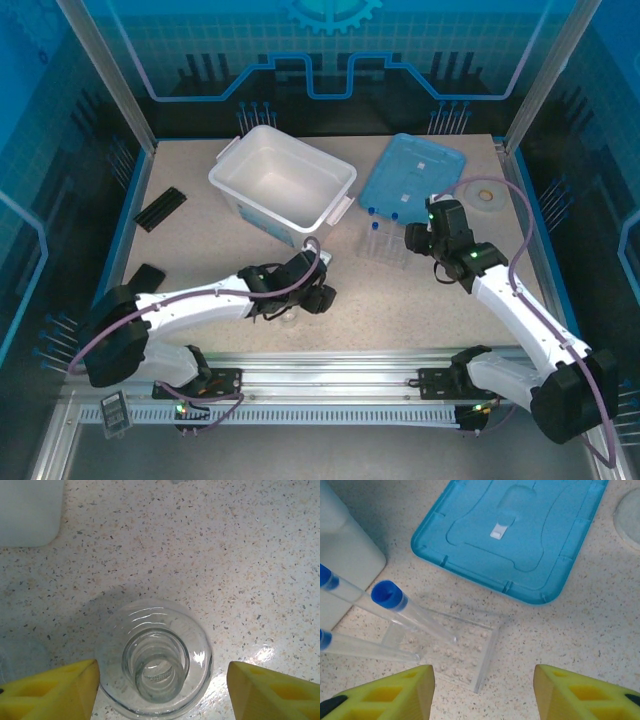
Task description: Organize the chemistry lab equipment
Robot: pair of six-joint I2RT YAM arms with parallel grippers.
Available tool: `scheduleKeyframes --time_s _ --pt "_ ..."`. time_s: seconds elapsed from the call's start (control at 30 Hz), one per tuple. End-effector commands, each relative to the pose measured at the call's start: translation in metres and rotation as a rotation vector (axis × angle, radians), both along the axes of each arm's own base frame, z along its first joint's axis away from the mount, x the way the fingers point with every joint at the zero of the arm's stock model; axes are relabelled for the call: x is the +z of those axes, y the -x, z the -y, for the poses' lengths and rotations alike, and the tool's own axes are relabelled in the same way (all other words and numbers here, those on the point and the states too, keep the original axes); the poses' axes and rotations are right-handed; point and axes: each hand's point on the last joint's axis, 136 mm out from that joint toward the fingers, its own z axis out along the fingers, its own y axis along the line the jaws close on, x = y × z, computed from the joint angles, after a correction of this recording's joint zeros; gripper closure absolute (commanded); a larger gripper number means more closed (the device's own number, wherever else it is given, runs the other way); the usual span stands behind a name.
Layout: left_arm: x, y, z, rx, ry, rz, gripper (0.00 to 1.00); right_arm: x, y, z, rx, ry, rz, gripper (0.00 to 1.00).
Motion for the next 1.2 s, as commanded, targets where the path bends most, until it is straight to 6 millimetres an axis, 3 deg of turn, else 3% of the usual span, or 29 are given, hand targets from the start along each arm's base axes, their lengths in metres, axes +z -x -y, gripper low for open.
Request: scheduleKeyframes --time_s 0.0,0.2,0.73,0.9,1.17 --pt "0.004 -0.004 0.002 0.017 -0.012 0.004 0.35 0.000 0.001 0.002 0.008 -0.014 0.007 0.45" --pt "0.003 -0.007 0.001 0.025 -0.037 0.002 0.44 -0.002 0.001 0.004 0.006 -0.015 0.003 0.47" --pt "-0.005 -0.004 0.001 0.029 -0.053 -0.025 0.52 -0.012 0.002 0.011 -0.014 -0.028 -0.015 0.54" --pt "-0.004 -0.005 0.002 0.027 -0.054 -0.023 0.62 -0.014 0.003 0.013 -0.020 -0.028 -0.016 0.55" --pt "-0.002 -0.007 0.003 0.023 -0.055 -0.018 0.67 -0.013 0.004 0.015 -0.022 -0.029 -0.016 0.56"
